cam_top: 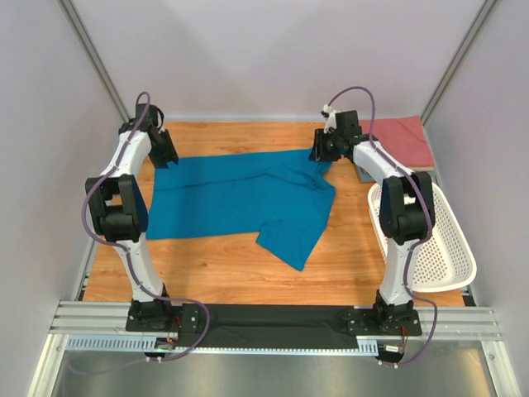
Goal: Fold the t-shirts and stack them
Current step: Fold the tshirt
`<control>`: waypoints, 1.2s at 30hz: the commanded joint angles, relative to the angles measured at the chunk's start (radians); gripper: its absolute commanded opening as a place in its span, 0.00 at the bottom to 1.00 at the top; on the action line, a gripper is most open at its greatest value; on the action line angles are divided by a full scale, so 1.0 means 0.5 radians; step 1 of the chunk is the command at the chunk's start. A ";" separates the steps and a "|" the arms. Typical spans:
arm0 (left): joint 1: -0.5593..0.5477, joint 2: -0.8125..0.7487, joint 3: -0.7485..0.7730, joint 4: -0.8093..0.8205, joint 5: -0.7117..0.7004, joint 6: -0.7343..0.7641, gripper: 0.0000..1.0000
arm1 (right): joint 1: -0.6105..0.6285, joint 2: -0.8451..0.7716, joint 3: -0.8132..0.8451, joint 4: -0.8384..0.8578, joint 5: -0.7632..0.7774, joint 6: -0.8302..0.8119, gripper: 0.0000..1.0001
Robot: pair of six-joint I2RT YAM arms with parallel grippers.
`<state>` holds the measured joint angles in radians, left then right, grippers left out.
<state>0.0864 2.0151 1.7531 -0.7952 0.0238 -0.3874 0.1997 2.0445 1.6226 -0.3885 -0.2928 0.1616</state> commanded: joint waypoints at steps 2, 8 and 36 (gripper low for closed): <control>-0.093 -0.146 -0.220 0.130 0.207 0.042 0.45 | 0.085 0.068 0.111 -0.419 0.039 -0.397 0.34; -0.090 -0.125 -0.413 0.075 0.290 -0.087 0.42 | 0.073 0.025 -0.017 -0.423 0.325 -0.100 0.29; -0.090 -0.260 -0.991 -0.029 -0.664 -0.155 0.34 | 0.226 -0.944 -1.594 0.019 0.804 0.659 0.24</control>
<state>0.0357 1.8534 1.2144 -0.7792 -0.2134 -0.4988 0.3164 1.6146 0.8837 -0.4252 0.0605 0.4492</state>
